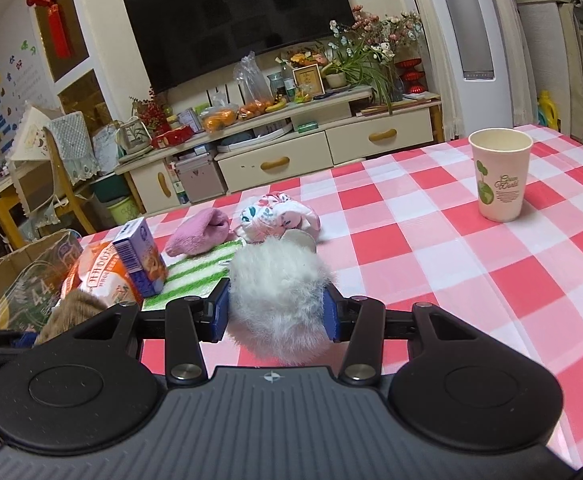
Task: Organize soft objects
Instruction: 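Carry the brown fuzzy ring and white fluffy ball over the cardboard box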
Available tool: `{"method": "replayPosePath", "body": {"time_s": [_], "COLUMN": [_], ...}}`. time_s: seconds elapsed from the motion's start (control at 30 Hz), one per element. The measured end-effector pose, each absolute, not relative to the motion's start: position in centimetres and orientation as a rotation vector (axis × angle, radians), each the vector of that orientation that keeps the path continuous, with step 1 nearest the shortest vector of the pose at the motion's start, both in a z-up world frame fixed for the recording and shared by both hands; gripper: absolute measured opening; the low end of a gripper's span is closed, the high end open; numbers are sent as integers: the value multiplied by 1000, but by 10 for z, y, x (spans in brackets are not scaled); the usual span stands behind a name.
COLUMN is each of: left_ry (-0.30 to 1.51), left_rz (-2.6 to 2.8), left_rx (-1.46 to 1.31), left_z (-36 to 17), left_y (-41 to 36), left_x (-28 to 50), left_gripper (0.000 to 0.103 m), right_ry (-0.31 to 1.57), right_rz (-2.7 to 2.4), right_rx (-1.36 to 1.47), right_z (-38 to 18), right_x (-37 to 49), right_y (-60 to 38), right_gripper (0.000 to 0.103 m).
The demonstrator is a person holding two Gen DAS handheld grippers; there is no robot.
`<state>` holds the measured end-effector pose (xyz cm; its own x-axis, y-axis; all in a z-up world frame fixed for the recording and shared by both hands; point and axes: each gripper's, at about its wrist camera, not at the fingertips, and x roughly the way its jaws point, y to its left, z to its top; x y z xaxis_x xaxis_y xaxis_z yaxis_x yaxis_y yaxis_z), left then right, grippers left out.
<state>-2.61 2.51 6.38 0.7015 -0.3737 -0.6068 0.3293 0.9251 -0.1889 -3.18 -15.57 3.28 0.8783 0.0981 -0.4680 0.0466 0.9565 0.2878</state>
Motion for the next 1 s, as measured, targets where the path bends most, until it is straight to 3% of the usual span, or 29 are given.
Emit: {"method": "replayPosePath", "body": {"time_s": [1.0], "left_ry": [543], "left_rz": [-370], "left_rx": [-232], "left_z": [105], "left_y": [94], "left_x": [-44], "left_gripper": [50], "right_ry": [455], "right_rz": [122], "right_rx": [256], "right_z": [87], "right_x": [-76], "right_y": [-101], "right_gripper": [56]}}
